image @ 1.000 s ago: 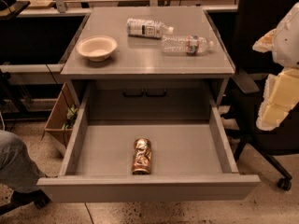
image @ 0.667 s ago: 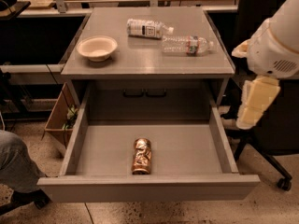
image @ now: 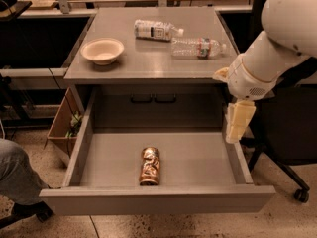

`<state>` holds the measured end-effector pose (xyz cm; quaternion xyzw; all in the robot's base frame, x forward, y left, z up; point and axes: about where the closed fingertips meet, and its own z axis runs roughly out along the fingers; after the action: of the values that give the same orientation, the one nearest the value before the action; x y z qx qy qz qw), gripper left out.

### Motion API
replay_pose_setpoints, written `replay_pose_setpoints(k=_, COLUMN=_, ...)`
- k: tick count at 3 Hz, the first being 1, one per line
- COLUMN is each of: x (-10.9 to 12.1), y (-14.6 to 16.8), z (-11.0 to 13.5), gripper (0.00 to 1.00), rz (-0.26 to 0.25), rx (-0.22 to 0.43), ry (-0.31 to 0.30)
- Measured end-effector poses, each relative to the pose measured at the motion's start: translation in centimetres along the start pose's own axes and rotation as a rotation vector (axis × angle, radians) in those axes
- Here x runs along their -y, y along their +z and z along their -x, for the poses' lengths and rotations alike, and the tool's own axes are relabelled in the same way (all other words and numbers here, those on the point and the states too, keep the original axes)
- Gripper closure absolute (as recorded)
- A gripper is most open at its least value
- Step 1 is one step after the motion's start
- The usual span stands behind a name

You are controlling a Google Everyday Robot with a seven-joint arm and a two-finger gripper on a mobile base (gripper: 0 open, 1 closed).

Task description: Pick orange can from top drawer and place on counter

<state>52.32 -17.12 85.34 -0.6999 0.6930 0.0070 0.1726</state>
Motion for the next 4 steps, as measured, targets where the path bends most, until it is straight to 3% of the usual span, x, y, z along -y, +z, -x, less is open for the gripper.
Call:
replay_pose_setpoints(k=1, x=-0.2, y=5.4, z=0.1, gripper=0.0, rz=0.045, rx=0.042, ry=-0.095)
replay_pose_setpoints(k=2, x=-1.2, y=10.3, z=0.8, gripper=0.0, rz=0.078, rx=0.072, ry=-0.136)
replay_pose_setpoints(k=3, x=-1.2, y=10.3, z=0.8, gripper=0.0, rz=0.078, rx=0.072, ry=-0.136)
replay_pose_setpoints(k=4, x=-1.5, y=11.3, z=1.5, gripper=0.0, rz=0.083, rx=0.092, ry=-0.174)
